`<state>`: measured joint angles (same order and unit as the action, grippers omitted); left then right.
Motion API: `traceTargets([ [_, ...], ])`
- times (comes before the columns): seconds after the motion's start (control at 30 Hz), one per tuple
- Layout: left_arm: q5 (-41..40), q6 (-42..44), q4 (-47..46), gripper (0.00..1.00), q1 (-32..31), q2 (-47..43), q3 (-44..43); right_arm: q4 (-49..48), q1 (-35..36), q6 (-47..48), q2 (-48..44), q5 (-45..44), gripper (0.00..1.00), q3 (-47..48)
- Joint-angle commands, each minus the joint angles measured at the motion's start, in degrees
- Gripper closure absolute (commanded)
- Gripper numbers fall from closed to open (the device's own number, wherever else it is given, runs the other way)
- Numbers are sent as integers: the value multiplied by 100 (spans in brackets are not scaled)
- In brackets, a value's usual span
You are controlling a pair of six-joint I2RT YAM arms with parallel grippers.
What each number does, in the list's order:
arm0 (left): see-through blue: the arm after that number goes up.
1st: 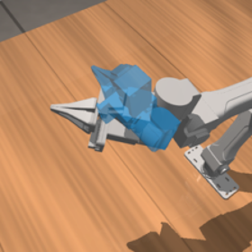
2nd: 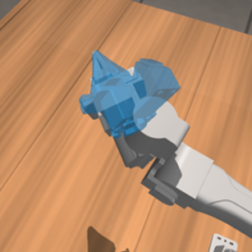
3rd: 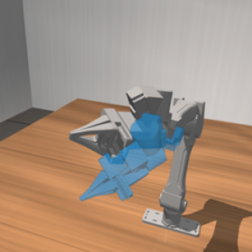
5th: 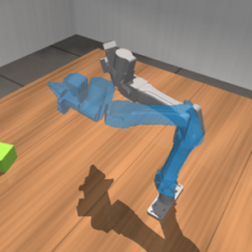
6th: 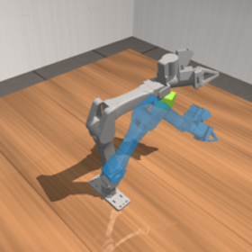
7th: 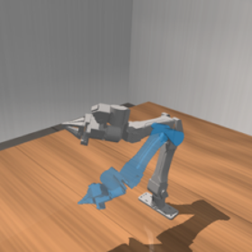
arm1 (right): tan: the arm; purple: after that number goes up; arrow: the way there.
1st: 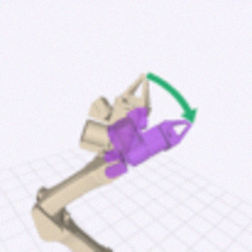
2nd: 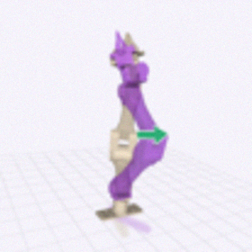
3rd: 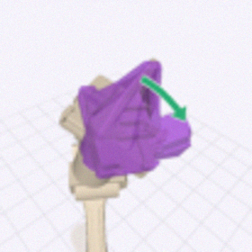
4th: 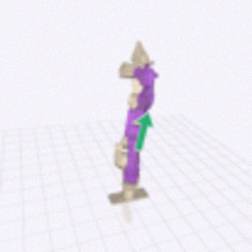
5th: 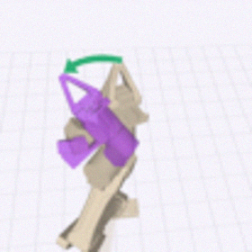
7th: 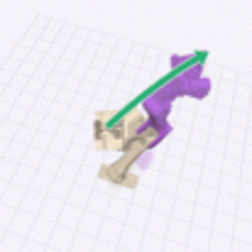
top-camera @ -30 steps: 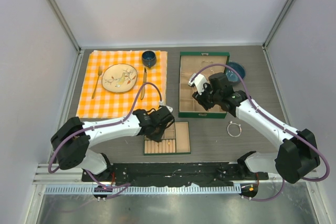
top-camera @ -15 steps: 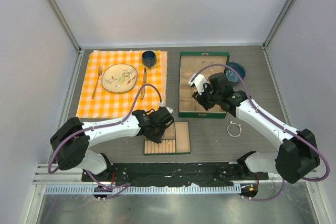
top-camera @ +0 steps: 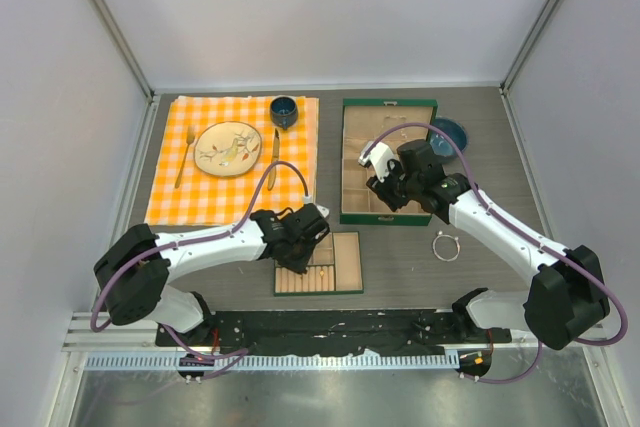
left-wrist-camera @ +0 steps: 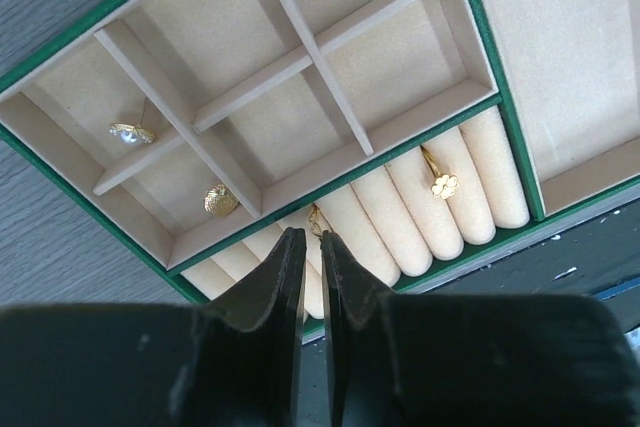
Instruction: Organize the mixed jewelry
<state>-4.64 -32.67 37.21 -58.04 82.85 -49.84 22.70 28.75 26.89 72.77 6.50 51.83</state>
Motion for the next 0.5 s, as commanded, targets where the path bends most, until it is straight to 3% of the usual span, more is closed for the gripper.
traceTargets([
  [0.0, 200, 67, -197, 85, 12, -155, 71, -222, -10, 53, -79, -44, 52, 29],
  [0.47, 421, 164, -328, 88, 12, -93, 133, -240, -10, 61, -97, -53, 53, 2],
])
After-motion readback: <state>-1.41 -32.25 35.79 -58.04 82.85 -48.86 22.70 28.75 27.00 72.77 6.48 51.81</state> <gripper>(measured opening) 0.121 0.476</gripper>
